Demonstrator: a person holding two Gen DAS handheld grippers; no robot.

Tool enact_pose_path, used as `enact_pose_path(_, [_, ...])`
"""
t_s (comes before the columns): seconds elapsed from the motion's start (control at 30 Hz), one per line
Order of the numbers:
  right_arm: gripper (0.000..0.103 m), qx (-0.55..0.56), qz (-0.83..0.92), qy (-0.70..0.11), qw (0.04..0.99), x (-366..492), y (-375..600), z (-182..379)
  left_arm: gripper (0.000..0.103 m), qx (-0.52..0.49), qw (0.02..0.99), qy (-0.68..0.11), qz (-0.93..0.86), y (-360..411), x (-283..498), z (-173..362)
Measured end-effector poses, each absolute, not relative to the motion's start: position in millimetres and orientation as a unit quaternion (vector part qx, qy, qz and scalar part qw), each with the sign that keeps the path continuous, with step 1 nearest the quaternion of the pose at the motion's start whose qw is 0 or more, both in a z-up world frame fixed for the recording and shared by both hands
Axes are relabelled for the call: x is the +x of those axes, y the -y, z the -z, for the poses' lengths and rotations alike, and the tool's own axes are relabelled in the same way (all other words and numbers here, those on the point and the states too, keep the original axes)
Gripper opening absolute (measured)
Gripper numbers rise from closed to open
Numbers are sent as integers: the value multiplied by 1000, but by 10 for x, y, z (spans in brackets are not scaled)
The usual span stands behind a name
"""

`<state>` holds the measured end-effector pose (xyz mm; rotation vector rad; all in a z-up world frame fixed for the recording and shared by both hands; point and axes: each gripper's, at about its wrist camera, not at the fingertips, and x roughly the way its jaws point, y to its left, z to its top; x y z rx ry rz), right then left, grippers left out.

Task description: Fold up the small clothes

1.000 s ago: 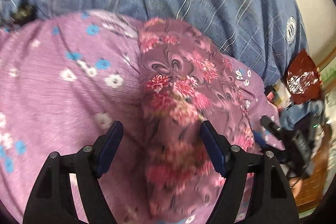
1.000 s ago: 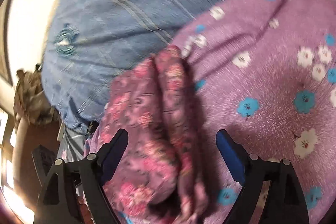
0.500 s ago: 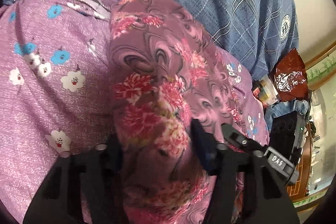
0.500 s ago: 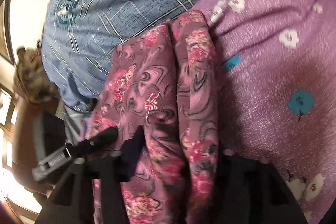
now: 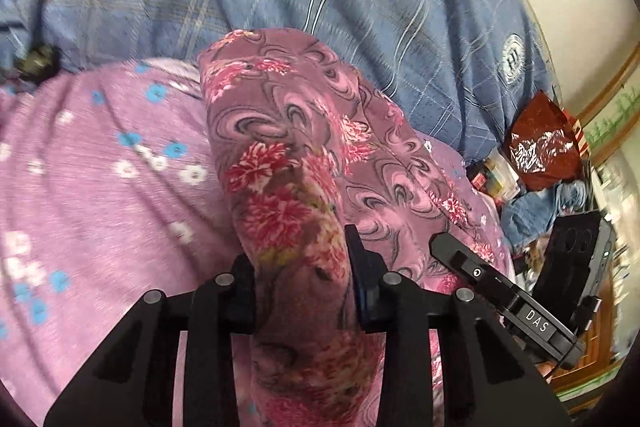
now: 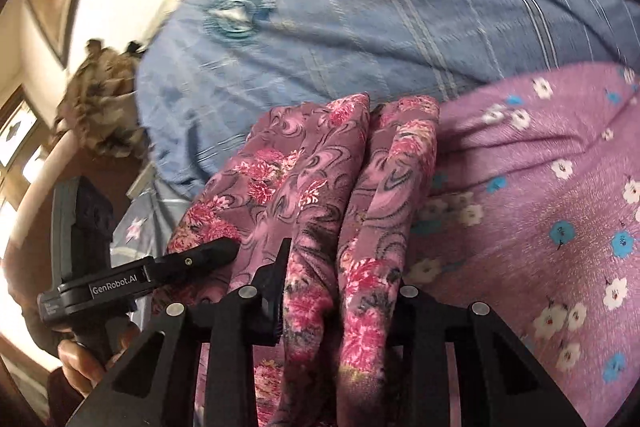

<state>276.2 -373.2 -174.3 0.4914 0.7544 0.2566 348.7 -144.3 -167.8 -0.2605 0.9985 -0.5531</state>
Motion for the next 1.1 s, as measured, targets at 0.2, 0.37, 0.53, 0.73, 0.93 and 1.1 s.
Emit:
enact_pose_path(0.2, [31, 231, -145, -335, 902, 2160, 3312, 1541, 31, -95, 853, -451, 246, 1109, 2892, 1444])
enact_pose_path(0.37, [31, 229, -151, -320, 907, 1780, 2993, 1556, 31, -78, 868, -436, 224, 808, 2477, 1414])
enact_pose_path(0.53, [31, 205, -139, -308, 919, 1436, 2740, 1539, 31, -79, 873, -430, 217, 624, 2172, 1469])
enact_pose_path(0.73, [31, 183, -130, -303, 926, 1275, 2576, 1569, 31, -58, 884, -419, 200, 564, 1974, 1508])
enact_pose_path(0.93, [31, 162, -134, -291, 934, 1265, 2483, 1561, 31, -16, 906, -386, 171, 599, 1825, 1458])
enact_pose_path(1.1, [31, 154, -132, -287, 936, 1288, 2450, 1576, 31, 11, 915, -373, 153, 657, 1804, 1465])
